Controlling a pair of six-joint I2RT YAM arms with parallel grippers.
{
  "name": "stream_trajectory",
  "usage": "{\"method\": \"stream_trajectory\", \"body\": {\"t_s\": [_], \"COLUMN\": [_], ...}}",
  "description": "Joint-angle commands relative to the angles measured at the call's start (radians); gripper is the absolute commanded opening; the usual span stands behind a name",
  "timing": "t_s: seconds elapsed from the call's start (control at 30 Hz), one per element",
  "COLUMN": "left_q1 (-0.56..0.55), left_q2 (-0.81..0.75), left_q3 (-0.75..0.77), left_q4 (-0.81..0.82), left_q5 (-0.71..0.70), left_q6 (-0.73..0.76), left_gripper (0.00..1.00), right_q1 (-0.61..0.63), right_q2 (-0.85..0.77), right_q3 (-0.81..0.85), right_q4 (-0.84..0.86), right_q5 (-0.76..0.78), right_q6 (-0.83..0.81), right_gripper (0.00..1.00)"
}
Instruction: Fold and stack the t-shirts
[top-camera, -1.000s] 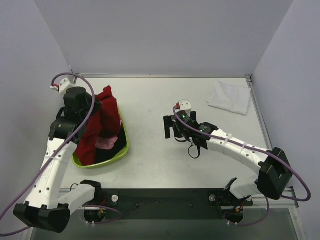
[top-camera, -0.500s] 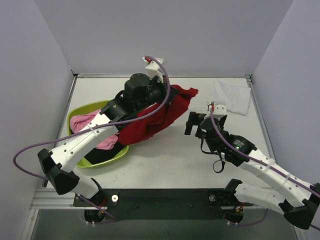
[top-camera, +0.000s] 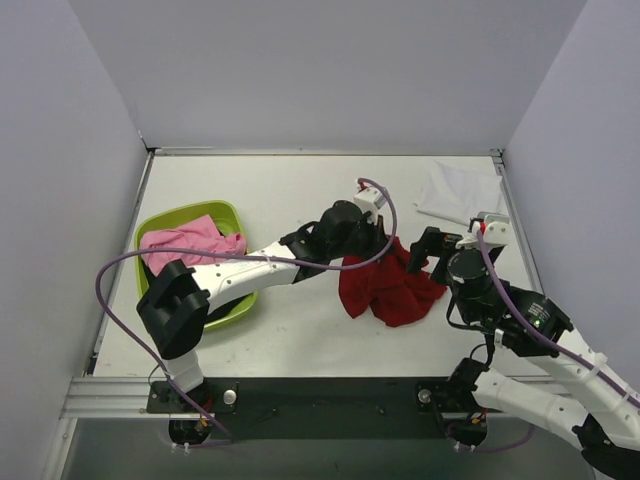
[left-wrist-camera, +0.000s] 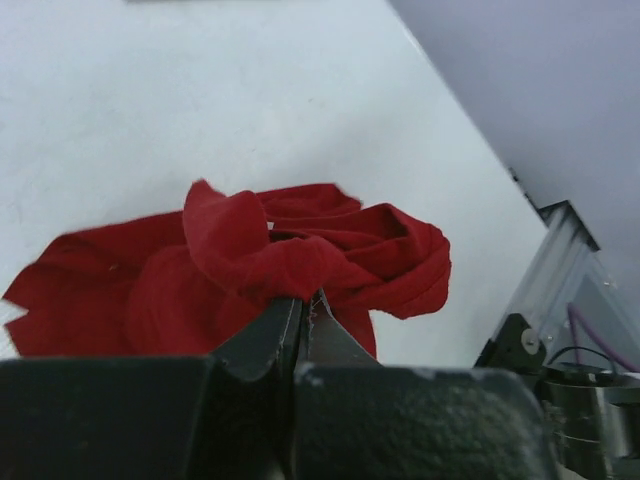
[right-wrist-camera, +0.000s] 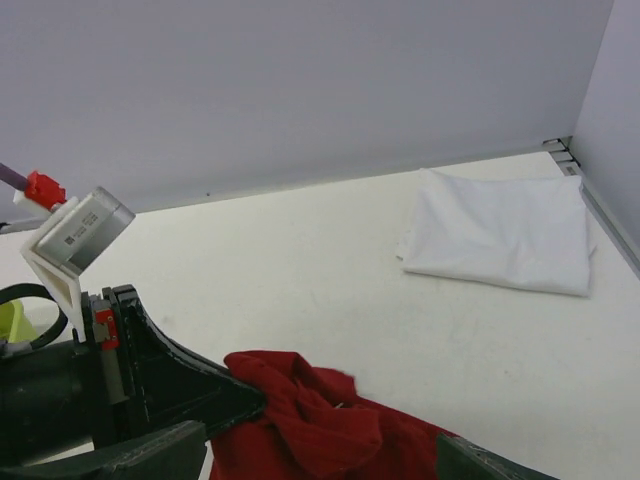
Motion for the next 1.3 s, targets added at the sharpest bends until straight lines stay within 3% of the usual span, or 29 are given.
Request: {"method": "stream_trajectory", "body": {"t_s": [0.0,0.17,0.27,0.3,0.37,0.4,0.6,0.73,0.9,1.07,1.27], "left_q1": [0.040,0.055,0.050,0.050,0.063,0.070,0.098,0.101,0.104,0.127,0.181], "left_q2": [-0.064,-0.130,-0.182,-0.202,-0.271,-0.297,-0.516,-0.616,-0.708,-0.765,-0.715], "left_q3": [-0.083,-0.189,-0.290,-0.318,-0.359,-0.379,-0.303,-0.226,-0.256,-0.425,-0.526], "left_q4": [0.096,0.006,-0.045,-0.071,-0.153,-0.183,-0.439,-0.705,-0.917,-0.883,-0.623], "left_q5": [-0.118,-0.190,-0.308,-0.336,-0.434,-0.457,-0.525,-0.571,-0.614,-0.500,-0.318], "left_q6": [-0.035,-0.047,-0.079,-0.093,-0.137,-0.147,-0.134,-0.211,-0.332,-0.392,-0.386], "left_gripper": [0.00,0.00,0.00,0.10,0.54,0.92,0.94,0.95,0.95,0.96,0.96], "right_q1": [0.008,0.010,0.011,0.013,0.013,0.014,0.019,0.020,0.022,0.025,0.028], "right_q2": [0.029,0.091,0.127,0.140,0.151,0.159,0.202,0.233,0.248,0.259,0.259], "right_q3": [0.018,0.032,0.038,0.036,0.029,0.023,-0.017,-0.022,-0.042,-0.050,-0.062], "right_q4": [-0.054,-0.040,-0.026,-0.023,-0.011,-0.003,0.060,0.084,0.118,0.137,0.152], "right_q5": [0.025,0.005,-0.009,-0.013,-0.018,-0.022,-0.053,-0.065,-0.096,-0.111,-0.127], "right_q6": [0.009,0.015,0.016,0.018,0.022,0.021,0.025,0.030,0.035,0.038,0.038], "right_gripper": [1.00,1.00,1.00,1.00,1.00,1.00,1.00,1.00,1.00,1.00,1.00]}}
